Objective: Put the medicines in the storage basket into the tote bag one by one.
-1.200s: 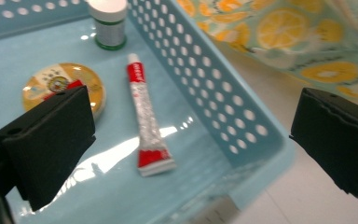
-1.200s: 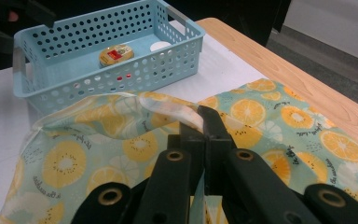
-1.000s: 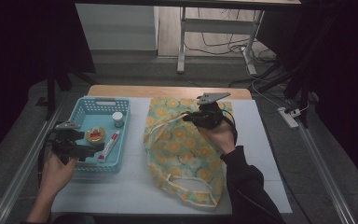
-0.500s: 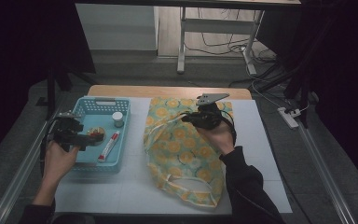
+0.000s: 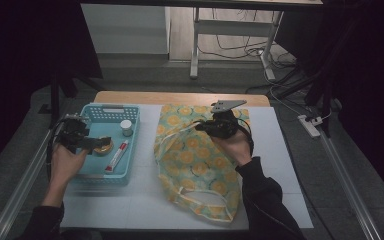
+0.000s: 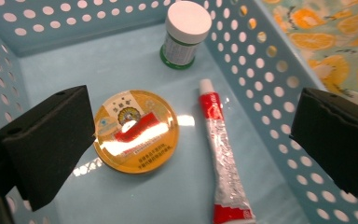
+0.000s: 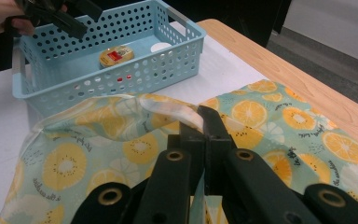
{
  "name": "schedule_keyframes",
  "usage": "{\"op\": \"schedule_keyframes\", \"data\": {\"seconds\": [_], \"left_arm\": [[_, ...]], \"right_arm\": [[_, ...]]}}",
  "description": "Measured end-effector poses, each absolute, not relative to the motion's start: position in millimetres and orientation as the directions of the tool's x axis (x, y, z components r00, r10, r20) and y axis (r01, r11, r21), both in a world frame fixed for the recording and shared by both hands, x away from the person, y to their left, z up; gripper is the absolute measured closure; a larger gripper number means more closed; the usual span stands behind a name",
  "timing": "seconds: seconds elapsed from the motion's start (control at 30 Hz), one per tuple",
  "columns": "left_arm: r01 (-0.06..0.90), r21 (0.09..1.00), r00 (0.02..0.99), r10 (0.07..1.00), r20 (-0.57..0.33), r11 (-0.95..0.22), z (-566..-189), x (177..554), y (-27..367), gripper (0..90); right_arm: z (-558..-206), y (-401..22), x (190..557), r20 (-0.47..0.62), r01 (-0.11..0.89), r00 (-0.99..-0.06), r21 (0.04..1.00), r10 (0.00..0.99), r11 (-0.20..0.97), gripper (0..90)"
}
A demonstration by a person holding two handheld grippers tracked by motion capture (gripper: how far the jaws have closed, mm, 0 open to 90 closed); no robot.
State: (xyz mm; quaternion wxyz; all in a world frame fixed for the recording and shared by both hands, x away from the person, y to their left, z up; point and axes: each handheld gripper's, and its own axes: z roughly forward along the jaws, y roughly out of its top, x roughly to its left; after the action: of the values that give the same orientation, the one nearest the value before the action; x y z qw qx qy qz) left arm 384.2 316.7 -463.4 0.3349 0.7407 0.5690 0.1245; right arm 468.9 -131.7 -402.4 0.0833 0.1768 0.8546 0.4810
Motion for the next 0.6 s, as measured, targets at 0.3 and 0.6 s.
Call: {"op": "schedule_keyframes", "data": {"seconds": [0.3,0.6], "left_arm": [[0.768,0.624,0.344,0.914,-0.215,-0.142,-469,400,311,0.0],[0.769,0.616,0.332,0.931,-0.154,-0.172,-481,410,311,0.0]], "right_arm": [[-401,-133,468,0.030,0.222,-0.922,0.856,0.385,0.467,89.9],[-400,-135,468,0.030,0.221,-0.922,0.858,0.386,0.463,89.8]]}}
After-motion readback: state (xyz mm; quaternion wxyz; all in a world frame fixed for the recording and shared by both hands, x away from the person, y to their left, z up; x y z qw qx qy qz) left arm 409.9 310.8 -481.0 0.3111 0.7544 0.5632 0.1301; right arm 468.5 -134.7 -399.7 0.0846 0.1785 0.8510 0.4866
